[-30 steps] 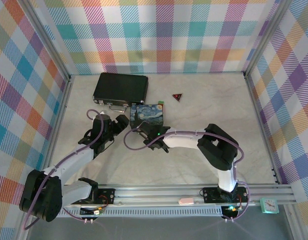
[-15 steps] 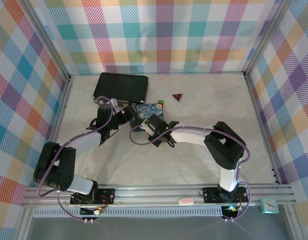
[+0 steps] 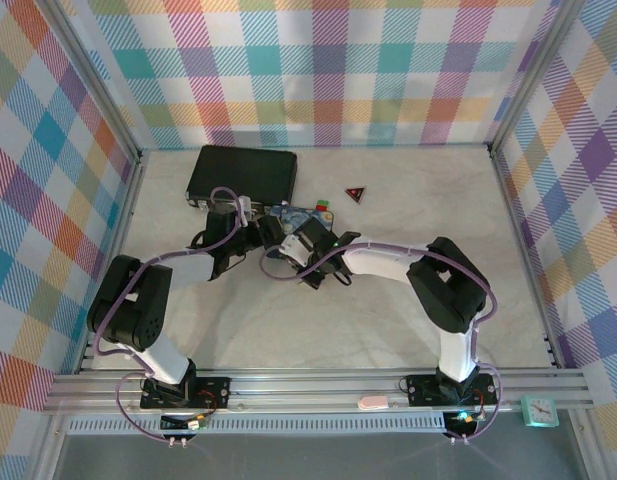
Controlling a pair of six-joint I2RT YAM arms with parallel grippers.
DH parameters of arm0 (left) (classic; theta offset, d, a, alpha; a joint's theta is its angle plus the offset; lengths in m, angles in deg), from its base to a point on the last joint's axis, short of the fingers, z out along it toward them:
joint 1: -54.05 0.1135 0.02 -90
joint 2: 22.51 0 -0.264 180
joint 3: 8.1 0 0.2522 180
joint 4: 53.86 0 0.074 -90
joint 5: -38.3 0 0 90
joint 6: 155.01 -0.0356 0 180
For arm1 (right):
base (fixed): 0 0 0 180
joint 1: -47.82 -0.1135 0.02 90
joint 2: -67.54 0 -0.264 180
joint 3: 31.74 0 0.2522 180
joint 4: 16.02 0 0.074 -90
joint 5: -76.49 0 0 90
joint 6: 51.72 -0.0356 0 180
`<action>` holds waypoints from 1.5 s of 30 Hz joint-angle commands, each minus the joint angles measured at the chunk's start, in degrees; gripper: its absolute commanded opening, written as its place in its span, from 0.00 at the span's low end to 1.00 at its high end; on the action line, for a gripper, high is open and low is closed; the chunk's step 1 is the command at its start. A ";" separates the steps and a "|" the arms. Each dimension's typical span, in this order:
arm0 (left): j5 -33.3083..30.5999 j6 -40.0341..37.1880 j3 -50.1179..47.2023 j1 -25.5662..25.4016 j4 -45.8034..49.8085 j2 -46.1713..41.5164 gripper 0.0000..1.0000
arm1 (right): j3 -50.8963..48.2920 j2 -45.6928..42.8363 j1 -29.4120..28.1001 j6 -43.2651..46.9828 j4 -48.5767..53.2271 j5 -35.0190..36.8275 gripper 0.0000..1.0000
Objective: Unlock a padlock with a key
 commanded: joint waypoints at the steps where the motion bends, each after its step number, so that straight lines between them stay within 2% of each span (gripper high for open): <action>1: 4.40 0.01 -0.50 -2.68 -1.78 0.07 0.64 | 2.11 1.29 0.06 0.97 0.26 -4.11 0.00; 12: 2.70 0.03 -2.62 -4.56 0.69 -3.92 0.62 | 2.41 -0.54 1.97 -3.60 2.89 -6.42 0.00; 19: -0.56 -0.13 -2.80 -4.56 3.12 -5.05 0.66 | 0.00 -1.16 1.95 -7.56 3.82 -4.55 0.00; 27: -4.04 1.08 -2.89 -4.56 4.76 -5.97 0.69 | -2.28 -2.13 1.88 -10.12 0.52 -4.47 0.27; 32: -4.97 1.25 -2.92 -4.56 5.70 -6.36 0.70 | -3.84 -2.42 1.71 -12.26 -2.48 -3.97 0.33; 37: -5.39 1.52 -2.75 -4.61 5.92 -6.28 0.70 | -6.23 -2.94 1.71 -14.15 -7.92 -4.03 0.34; 41: -5.44 1.65 -2.79 -4.56 5.82 -6.28 0.70 | -6.84 -2.06 1.72 -15.78 -10.96 -5.02 0.30; 42: -5.44 1.69 -2.80 -4.56 5.84 -6.31 0.70 | -7.01 -1.89 1.71 -15.92 -11.43 -5.15 0.26; 45: -5.44 1.59 -3.04 -4.56 5.79 -6.32 0.70 | -8.21 -2.34 1.78 -15.59 -12.81 -4.97 0.07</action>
